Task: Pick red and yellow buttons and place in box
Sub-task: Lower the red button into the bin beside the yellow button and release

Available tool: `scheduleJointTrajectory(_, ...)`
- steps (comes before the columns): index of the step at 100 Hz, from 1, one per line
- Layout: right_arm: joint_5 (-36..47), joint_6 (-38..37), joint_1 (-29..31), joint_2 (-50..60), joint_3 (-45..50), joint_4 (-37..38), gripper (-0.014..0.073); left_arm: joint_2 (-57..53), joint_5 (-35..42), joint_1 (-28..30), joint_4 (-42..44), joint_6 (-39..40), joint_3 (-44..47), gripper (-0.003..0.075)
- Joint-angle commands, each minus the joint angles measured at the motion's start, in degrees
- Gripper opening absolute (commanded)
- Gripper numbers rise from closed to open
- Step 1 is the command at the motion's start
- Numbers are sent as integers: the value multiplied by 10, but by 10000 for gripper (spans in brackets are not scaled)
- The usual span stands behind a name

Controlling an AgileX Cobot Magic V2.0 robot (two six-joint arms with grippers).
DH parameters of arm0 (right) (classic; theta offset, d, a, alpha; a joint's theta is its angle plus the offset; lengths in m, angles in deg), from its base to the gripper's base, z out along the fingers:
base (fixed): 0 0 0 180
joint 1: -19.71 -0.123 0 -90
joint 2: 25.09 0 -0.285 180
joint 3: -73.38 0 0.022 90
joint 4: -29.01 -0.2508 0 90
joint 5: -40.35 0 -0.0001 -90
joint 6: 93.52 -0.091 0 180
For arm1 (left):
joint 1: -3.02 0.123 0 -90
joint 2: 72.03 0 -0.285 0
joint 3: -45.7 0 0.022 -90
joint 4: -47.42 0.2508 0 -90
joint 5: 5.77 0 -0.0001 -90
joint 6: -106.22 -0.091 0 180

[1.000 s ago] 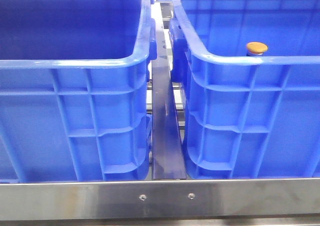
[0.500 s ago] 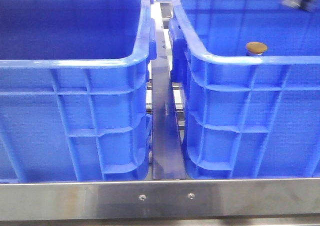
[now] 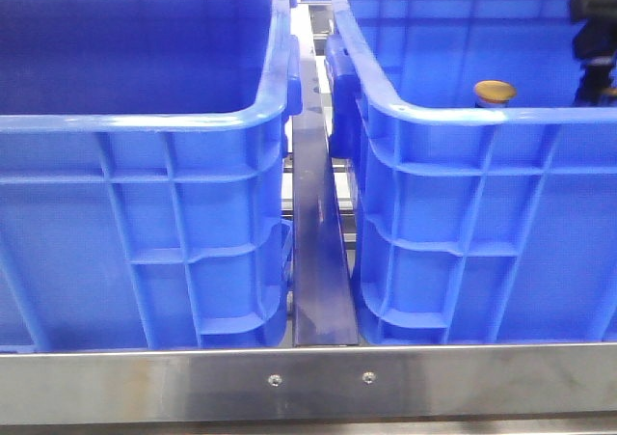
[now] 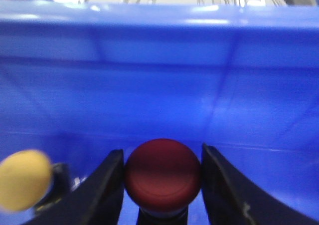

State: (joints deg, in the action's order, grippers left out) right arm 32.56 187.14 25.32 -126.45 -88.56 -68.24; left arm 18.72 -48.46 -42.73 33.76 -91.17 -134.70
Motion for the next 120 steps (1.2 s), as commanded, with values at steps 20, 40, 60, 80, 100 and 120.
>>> scheduleJointTrajectory(20,-4,13,7,-53,-65,-11,225,-21,28,1,-8,1,-16,651)
scheduleJointTrajectory(40,1,13,7,-57,-67,-11,227,-21,29,1,-8,1,-16,651)
scheduleJointTrajectory(60,1,13,7,-57,-67,-11,331,-21,30,1,-8,1,-16,651)
scheduleJointTrajectory(80,1,13,7,-57,-65,-11,451,-21,30,1,-8,1,-16,651)
scheduleJointTrajectory(100,1,13,7,-49,-60,-11,459,-21,30,1,-8,1,-16,651)
scheduleJointTrajectory(120,2,13,7,-41,-60,-11,459,-21,30,1,-8,1,-16,651)
